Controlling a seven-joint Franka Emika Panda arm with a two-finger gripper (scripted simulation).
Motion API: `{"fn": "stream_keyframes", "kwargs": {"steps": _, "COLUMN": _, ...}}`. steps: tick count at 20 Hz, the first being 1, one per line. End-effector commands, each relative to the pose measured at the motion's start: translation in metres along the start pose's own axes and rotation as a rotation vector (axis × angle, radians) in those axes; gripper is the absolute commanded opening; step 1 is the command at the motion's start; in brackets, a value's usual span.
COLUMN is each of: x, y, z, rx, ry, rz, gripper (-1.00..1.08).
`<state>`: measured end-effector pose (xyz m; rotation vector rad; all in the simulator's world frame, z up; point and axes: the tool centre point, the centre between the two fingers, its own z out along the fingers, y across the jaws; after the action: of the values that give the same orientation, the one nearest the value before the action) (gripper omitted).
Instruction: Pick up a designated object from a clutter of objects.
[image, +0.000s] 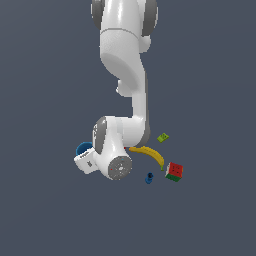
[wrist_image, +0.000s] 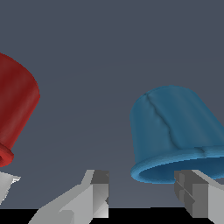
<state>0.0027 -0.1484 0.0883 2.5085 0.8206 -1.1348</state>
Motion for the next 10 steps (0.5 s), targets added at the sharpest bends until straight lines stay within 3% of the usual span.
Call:
{"fn": "stream_keyframes", "kwargs": {"steps": 1, "x": 0.000, "y": 0.000, "z": 0.008, "rx": 0.000, "ry": -0.002, "rz": -0.001, "gripper": 0.28}}
{"fn": "stream_keyframes", "kwargs": {"steps": 8, "x": 0.000, "y": 0.000, "z": 0.022, "rx": 0.000, "ry": -0.003, "rz": -0.003, "gripper": 0.28}}
{"fn": "stream_keyframes", "kwargs": {"steps": 9, "x": 0.000, "y": 0.000, "z": 0.022, "rx": 0.000, "ry": -0.003, "rz": -0.003, "gripper": -1.00}}
{"fn": "stream_keyframes", "kwargs": {"steps": 10, "x": 0.000, "y": 0.000, "z": 0.022, "rx": 0.000, "ry": -0.003, "rz": -0.003, "gripper": -1.00}}
